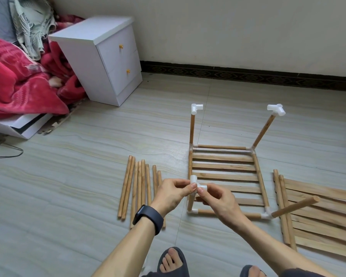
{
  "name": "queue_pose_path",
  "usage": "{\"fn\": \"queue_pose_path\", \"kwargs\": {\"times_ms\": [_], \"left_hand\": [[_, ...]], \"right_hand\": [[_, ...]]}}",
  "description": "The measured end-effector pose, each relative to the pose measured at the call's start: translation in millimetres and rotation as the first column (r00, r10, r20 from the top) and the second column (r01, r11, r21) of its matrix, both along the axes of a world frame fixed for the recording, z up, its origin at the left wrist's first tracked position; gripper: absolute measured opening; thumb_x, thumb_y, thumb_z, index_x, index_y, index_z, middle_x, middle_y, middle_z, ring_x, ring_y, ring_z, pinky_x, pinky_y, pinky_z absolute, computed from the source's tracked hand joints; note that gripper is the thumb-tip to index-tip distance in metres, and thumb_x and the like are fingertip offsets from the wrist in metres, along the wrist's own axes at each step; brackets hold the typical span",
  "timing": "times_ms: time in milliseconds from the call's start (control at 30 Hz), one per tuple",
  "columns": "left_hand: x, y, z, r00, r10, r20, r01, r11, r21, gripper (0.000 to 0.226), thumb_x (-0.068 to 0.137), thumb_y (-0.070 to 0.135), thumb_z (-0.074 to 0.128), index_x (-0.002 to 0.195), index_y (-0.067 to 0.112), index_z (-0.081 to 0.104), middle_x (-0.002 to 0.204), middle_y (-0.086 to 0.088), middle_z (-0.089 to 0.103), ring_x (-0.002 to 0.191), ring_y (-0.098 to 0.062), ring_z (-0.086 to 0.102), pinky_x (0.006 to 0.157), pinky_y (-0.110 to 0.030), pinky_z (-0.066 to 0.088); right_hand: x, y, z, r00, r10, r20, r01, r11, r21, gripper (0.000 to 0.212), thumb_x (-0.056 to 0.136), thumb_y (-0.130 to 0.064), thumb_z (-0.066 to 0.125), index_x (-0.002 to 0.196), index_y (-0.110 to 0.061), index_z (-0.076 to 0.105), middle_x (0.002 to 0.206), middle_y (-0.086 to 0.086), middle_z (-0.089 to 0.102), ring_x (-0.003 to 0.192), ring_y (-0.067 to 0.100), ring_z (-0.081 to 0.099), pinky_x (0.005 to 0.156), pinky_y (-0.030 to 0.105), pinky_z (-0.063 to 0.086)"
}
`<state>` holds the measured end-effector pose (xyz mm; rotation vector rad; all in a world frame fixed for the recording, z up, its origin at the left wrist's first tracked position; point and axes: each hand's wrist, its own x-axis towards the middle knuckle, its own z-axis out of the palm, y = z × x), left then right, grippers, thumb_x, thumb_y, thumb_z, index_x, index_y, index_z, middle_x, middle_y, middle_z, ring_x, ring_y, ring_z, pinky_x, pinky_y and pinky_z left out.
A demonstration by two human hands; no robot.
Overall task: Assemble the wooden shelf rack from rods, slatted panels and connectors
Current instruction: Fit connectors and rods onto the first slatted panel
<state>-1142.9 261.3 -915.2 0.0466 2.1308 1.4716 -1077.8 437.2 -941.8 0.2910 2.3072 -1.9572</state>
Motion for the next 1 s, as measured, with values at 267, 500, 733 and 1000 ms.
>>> {"fn": "queue_pose_path", "kwargs": {"times_ms": [267,500,733,1000], "left_hand": [[8,-66,-30,0.974,0.215,-0.077,-0.223,0.966,-0.13,0.029,0.097,0.047,0.06,0.117,0.027,0.066,0.116,0.008,0.069,0.103,-0.006,0.065,0.071,-0.013,0.047],[57,-145,-120,0.98,-0.022,0.199,0.178,0.553,-0.814,0.049,0.092,0.036,0.055,0.141,0.031,0.048,0.143,-0.004,0.045,0.13,-0.025,0.046,0.098,-0.039,0.048],[85,-155,-168,0.96,0.048,0.277,0.218,0.497,-0.84,0.045,0.095,0.007,0.036,0.136,0.025,0.045,0.137,-0.009,0.042,0.119,-0.03,0.051,0.096,-0.037,0.05],[89,-164,-177,0.975,-0.082,0.207,0.222,0.441,-0.87,0.033,0.099,0.012,0.039,0.125,0.026,0.054,0.128,-0.003,0.055,0.113,-0.022,0.058,0.092,-0.033,0.051]], "right_hand": [[-23,-20,28,0.902,0.343,-0.264,0.052,0.519,0.853,0.064,0.094,-0.054,0.055,0.152,-0.03,0.043,0.155,0.003,0.045,0.142,0.025,0.04,0.112,0.043,0.041],[-38,-41,14,0.855,0.505,0.114,-0.19,0.101,0.977,0.075,0.093,-0.031,0.05,0.159,-0.011,0.022,0.168,0.013,0.02,0.155,0.032,0.014,0.126,0.046,0.018],[-46,-26,29,0.91,0.413,-0.037,-0.28,0.677,0.681,0.079,0.086,-0.014,0.07,0.155,-0.024,0.032,0.165,-0.001,0.023,0.149,0.02,0.029,0.122,0.033,0.028],[-41,-13,34,0.928,0.372,0.001,-0.217,0.538,0.815,0.06,0.098,-0.044,0.062,0.152,-0.033,0.038,0.122,0.002,0.07,0.107,0.024,0.066,0.085,0.041,0.05]]}}
